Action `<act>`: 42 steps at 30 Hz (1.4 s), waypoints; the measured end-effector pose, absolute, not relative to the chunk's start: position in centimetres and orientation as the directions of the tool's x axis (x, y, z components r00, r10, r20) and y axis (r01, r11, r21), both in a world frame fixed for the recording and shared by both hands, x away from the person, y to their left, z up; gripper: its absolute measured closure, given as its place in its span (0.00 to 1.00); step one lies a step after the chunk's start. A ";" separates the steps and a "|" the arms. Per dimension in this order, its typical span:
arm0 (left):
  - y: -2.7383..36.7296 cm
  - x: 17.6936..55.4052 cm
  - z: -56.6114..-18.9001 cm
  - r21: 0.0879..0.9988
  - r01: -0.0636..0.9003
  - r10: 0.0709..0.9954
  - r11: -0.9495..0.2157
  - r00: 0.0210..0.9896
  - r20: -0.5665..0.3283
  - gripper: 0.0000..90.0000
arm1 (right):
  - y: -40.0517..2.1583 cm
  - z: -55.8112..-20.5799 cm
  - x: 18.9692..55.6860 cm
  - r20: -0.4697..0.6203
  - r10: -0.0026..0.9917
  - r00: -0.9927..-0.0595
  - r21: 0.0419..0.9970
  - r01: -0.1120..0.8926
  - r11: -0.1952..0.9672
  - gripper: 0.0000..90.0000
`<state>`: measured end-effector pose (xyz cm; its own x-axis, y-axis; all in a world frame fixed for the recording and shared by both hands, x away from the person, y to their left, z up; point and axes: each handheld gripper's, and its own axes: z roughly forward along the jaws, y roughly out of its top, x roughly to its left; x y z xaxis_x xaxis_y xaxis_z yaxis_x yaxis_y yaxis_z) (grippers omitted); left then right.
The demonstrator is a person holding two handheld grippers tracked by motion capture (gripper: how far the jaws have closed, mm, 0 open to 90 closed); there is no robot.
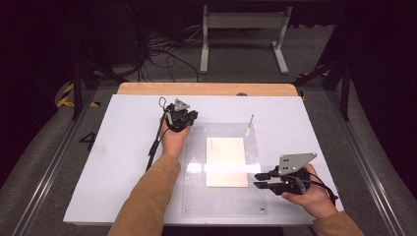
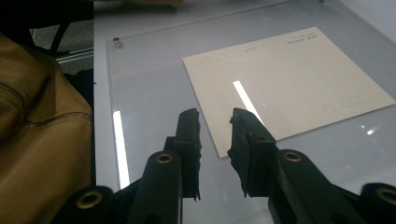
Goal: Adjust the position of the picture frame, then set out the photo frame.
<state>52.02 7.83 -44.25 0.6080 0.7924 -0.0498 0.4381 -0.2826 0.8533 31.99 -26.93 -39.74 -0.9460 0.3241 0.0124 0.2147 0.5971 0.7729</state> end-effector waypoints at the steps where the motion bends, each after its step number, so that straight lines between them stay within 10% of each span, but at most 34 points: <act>1: 7.9 52.0 -44.3 0.852 0.436 0.791 -0.291 0.610 -0.042 0.93 | -26.9 -39.7 32.0 0.009 0.326 -0.945 0.772 0.214 0.599 0.80; 8: 8.7 50.8 -43.3 0.862 0.446 0.786 -0.240 0.611 -0.097 0.56 | -27.3 -39.9 32.1 0.001 0.342 -0.940 0.771 0.219 0.599 0.79; 22: 11.8 40.6 -40.9 0.881 0.329 0.675 -0.341 0.738 -0.014 0.50 | -28.4 -39.3 32.8 0.015 0.478 -0.878 0.825 0.281 0.490 0.69; 42: 13.6 37.6 -41.3 0.851 0.340 0.608 -0.399 0.794 -0.032 0.41 | -29.0 -39.2 35.8 -0.020 0.586 -0.810 0.837 0.306 0.453 0.69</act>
